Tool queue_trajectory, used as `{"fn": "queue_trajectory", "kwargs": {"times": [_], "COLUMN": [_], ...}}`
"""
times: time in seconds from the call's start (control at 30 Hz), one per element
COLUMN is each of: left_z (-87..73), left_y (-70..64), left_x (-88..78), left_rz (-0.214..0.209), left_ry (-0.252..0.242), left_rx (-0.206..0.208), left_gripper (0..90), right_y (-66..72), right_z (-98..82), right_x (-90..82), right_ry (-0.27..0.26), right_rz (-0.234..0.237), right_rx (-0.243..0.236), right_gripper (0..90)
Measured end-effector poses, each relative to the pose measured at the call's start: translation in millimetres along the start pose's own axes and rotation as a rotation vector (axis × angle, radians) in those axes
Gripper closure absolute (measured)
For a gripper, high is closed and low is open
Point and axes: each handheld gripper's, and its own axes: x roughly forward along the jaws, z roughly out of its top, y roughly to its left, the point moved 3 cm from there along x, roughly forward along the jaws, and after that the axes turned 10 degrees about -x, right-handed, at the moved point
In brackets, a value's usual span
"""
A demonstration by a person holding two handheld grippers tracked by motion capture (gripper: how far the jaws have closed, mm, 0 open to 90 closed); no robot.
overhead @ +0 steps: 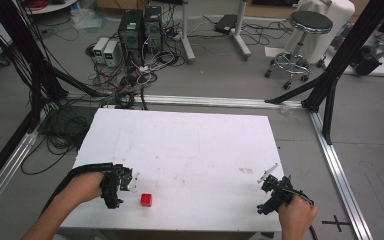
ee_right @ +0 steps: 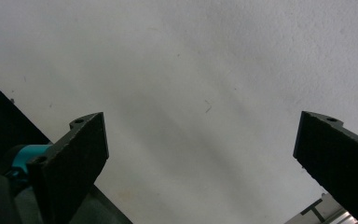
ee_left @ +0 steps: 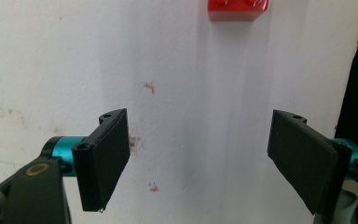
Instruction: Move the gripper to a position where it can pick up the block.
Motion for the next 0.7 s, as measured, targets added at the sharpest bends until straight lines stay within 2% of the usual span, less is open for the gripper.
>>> {"fn": "queue_trajectory", "kwargs": {"times": [0.1,0.43,0.7], "left_z": [6.2,22.1,35.0], "left_y": [0.5,-1.7,-6.3], "left_x": [-0.2,5.2,10.0], "left_rz": [0.003,-0.04,-0.045], "left_ry": [0.0,0.029,0.035], "left_rx": [0.01,0.048,0.076], "left_gripper": [21.3,21.3,21.4], "right_y": [0.2,-0.2,-0.1], "right_z": [0.3,-0.3,0.1], "right_x": [-0.6,-1.1,-0.7], "right_ry": [-0.003,-0.007,-0.007], "right_rz": [-0.001,-0.002,0.001], "right_rx": [-0.002,-0.003,-0.002], "right_gripper": [2.2,2.2,2.2]}}
